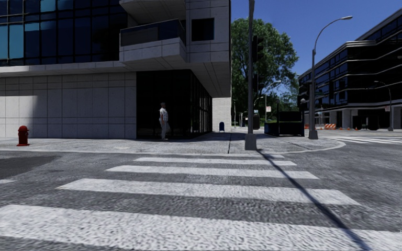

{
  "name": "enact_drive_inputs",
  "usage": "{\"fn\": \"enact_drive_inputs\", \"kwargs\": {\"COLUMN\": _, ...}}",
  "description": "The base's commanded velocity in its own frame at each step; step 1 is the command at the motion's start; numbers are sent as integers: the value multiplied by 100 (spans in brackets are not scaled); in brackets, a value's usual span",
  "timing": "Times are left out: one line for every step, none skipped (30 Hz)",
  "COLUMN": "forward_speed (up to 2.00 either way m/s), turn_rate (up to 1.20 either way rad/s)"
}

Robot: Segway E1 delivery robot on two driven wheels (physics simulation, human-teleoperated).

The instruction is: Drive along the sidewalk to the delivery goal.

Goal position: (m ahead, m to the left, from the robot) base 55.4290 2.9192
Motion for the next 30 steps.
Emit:
{"fn": "enact_drive_inputs", "kwargs": {"forward_speed": 198, "turn_rate": 0}}
{"fn": "enact_drive_inputs", "kwargs": {"forward_speed": 198, "turn_rate": 0}}
{"fn": "enact_drive_inputs", "kwargs": {"forward_speed": 198, "turn_rate": 0}}
{"fn": "enact_drive_inputs", "kwargs": {"forward_speed": 198, "turn_rate": 0}}
{"fn": "enact_drive_inputs", "kwargs": {"forward_speed": 198, "turn_rate": 0}}
{"fn": "enact_drive_inputs", "kwargs": {"forward_speed": 198, "turn_rate": 0}}
{"fn": "enact_drive_inputs", "kwargs": {"forward_speed": 198, "turn_rate": 0}}
{"fn": "enact_drive_inputs", "kwargs": {"forward_speed": 198, "turn_rate": 0}}
{"fn": "enact_drive_inputs", "kwargs": {"forward_speed": 198, "turn_rate": 0}}
{"fn": "enact_drive_inputs", "kwargs": {"forward_speed": 198, "turn_rate": 0}}
{"fn": "enact_drive_inputs", "kwargs": {"forward_speed": 198, "turn_rate": 0}}
{"fn": "enact_drive_inputs", "kwargs": {"forward_speed": 198, "turn_rate": 0}}
{"fn": "enact_drive_inputs", "kwargs": {"forward_speed": 198, "turn_rate": 0}}
{"fn": "enact_drive_inputs", "kwargs": {"forward_speed": 198, "turn_rate": 0}}
{"fn": "enact_drive_inputs", "kwargs": {"forward_speed": 198, "turn_rate": 0}}
{"fn": "enact_drive_inputs", "kwargs": {"forward_speed": 198, "turn_rate": 0}}
{"fn": "enact_drive_inputs", "kwargs": {"forward_speed": 198, "turn_rate": 0}}
{"fn": "enact_drive_inputs", "kwargs": {"forward_speed": 198, "turn_rate": 0}}
{"fn": "enact_drive_inputs", "kwargs": {"forward_speed": 198, "turn_rate": 0}}
{"fn": "enact_drive_inputs", "kwargs": {"forward_speed": 198, "turn_rate": 0}}
{"fn": "enact_drive_inputs", "kwargs": {"forward_speed": 198, "turn_rate": 0}}
{"fn": "enact_drive_inputs", "kwargs": {"forward_speed": 198, "turn_rate": 0}}
{"fn": "enact_drive_inputs", "kwargs": {"forward_speed": 198, "turn_rate": 0}}
{"fn": "enact_drive_inputs", "kwargs": {"forward_speed": 198, "turn_rate": 0}}
{"fn": "enact_drive_inputs", "kwargs": {"forward_speed": 198, "turn_rate": 0}}
{"fn": "enact_drive_inputs", "kwargs": {"forward_speed": 198, "turn_rate": 0}}
{"fn": "enact_drive_inputs", "kwargs": {"forward_speed": 198, "turn_rate": 0}}
{"fn": "enact_drive_inputs", "kwargs": {"forward_speed": 198, "turn_rate": 0}}
{"fn": "enact_drive_inputs", "kwargs": {"forward_speed": 198, "turn_rate": 0}}
{"fn": "enact_drive_inputs", "kwargs": {"forward_speed": 198, "turn_rate": 0}}
